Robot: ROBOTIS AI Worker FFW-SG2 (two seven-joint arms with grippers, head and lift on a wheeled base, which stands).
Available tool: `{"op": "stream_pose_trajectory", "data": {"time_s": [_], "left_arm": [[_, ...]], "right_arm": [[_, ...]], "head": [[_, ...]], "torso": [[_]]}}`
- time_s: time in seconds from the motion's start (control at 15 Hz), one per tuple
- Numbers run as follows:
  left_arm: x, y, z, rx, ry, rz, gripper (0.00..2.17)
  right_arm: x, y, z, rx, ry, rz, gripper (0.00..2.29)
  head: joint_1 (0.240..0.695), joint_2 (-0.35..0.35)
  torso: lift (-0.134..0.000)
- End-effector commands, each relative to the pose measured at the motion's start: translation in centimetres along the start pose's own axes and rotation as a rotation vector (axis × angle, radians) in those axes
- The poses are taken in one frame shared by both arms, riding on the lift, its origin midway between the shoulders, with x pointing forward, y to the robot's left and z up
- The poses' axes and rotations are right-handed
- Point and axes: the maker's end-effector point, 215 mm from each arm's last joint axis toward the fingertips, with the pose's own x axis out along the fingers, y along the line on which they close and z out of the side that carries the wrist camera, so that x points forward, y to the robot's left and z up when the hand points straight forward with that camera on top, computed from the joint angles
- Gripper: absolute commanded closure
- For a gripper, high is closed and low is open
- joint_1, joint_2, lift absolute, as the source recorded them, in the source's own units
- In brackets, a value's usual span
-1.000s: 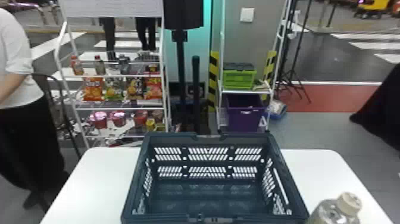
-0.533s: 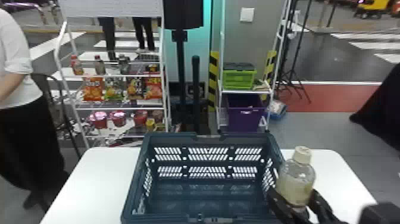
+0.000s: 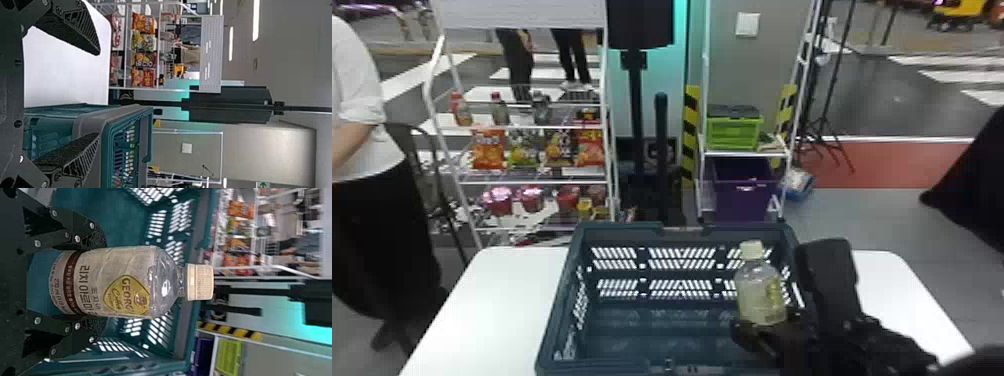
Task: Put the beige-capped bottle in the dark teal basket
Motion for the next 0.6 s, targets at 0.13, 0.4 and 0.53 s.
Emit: {"op": "stream_pose_trajectory", "data": {"time_s": [0.13,0.4,0.53], "left_arm": [[0.3,0.0,-0.3,0.000,0.008,0.001,0.16],[0.1,0.1,-0.5,0.001,0.013,0.002,0.16],[0.1,0.1,-0.6,0.002,0.014,0.001,0.16]], "right_arm": [[3.1,1.6,3.3,-0.042,0.076,0.013,2.28],[6.8,3.3,3.6,-0.024,0.157,0.060,2.28],[8.1,3.2,2.0,-0.022,0.214,0.065,2.28]], "head": [[0.499,0.000],[0.499,0.000],[0.499,0.000]], "torso": [[0.000],[0.000],[0.000]]}}
